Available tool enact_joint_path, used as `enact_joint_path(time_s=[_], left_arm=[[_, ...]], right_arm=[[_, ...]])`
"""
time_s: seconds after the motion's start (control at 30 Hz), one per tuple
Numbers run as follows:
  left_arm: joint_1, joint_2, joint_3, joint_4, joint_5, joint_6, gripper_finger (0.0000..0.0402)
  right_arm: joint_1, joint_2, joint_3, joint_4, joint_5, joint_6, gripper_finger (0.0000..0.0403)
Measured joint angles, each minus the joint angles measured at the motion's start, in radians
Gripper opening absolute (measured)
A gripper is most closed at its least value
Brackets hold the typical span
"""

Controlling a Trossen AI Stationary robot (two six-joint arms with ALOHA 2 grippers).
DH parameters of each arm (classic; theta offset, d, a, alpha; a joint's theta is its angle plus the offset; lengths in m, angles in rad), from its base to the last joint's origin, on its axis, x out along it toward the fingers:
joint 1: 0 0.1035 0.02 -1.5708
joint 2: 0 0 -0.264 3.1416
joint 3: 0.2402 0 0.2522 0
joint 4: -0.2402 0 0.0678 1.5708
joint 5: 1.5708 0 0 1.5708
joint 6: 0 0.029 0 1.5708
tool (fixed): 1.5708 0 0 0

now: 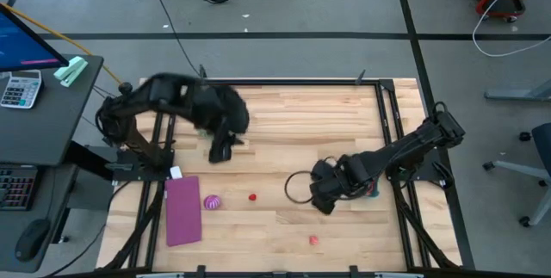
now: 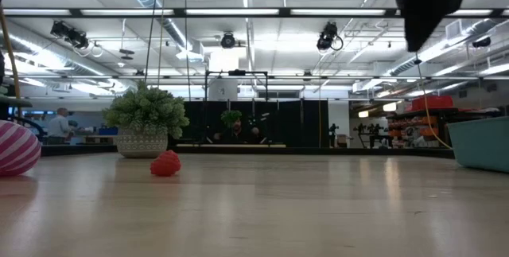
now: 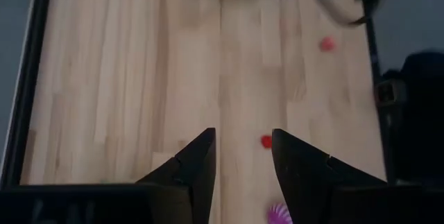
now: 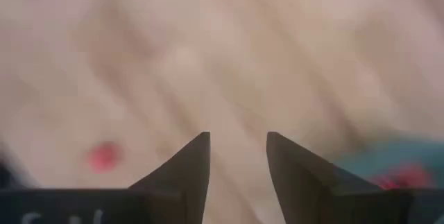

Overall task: Pick and placing Produce into tupperware
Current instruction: Put the purple onion into the green bin

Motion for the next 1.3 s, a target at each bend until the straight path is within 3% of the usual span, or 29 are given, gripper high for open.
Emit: enact_joint_path(time_s=[0.17, 0.27, 0.53, 0.8, 1.07, 1.3], left_arm=[[-0.145, 0.000, -0.077, -0.027, -0.162, -0.103, 0.0140], [-0.232, 0.001, -0.147, -0.025, -0.242, -0.175, 0.0143], [-0.445, 0.001, -0.382, 0.038, -0.391, -0.448, 0.0157], [-0.599, 0.001, -0.661, 0.217, -0.466, -0.741, 0.0159], [-0.662, 0.001, -0.886, 0.271, -0.466, -0.941, 0.0180], [-0.674, 0.001, -1.021, 0.387, -0.275, -0.986, 0.0218]], right_arm=[[0.102, 0.001, -0.061, 0.334, -0.041, -0.098, 0.0151], [0.179, 0.001, -0.089, 0.450, -0.023, -0.093, 0.0151], [0.333, 0.001, -0.164, 0.475, 0.085, 0.026, 0.0169], [0.307, 0.001, -0.264, 0.495, 0.259, -0.013, 0.0218], [0.217, 0.001, -0.245, 0.504, 0.389, -0.246, 0.0249], [0.111, 0.001, -0.202, 0.507, 0.511, -0.465, 0.0254]])
